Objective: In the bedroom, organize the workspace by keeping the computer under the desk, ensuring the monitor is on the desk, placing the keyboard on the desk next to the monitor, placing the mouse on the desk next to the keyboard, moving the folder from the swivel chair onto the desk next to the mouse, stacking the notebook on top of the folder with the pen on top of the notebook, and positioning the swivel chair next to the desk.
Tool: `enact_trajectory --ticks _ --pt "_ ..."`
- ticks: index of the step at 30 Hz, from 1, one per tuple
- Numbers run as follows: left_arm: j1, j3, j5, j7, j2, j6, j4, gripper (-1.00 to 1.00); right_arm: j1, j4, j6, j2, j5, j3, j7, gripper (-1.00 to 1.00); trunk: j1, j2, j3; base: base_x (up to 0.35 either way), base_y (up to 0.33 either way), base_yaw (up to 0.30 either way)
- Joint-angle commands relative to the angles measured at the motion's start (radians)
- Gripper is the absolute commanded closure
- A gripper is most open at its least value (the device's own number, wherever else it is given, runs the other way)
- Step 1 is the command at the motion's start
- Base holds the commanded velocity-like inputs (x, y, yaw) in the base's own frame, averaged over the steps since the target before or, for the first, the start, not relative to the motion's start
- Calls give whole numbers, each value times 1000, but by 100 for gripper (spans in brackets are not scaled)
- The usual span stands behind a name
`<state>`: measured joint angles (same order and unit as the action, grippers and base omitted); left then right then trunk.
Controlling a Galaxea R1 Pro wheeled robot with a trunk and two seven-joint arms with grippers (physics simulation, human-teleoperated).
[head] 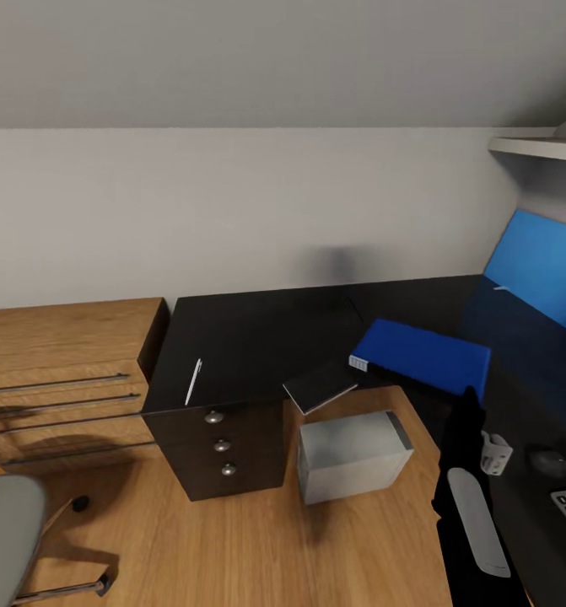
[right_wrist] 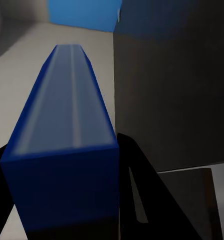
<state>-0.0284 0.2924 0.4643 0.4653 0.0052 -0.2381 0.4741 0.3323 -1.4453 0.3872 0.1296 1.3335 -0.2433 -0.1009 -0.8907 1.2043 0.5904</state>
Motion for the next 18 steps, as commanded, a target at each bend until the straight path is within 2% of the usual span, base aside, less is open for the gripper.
enact_trajectory --ticks 1,13,18 --pt "-1 8 10 6 1 -6 0 -100 1 -2 2 0 4 0 -2 100 0 1 1 0 0 0" --pt "-1 8 10 6 1 -6 0 -100 1 -39 -4 -1 6 -1 10 100 0 1 0 2 -7 0" --pt "-1 8 10 6 1 -6 0 -100 1 -38 -3 -1 3 1 10 100 0 1 0 154 -226 0"
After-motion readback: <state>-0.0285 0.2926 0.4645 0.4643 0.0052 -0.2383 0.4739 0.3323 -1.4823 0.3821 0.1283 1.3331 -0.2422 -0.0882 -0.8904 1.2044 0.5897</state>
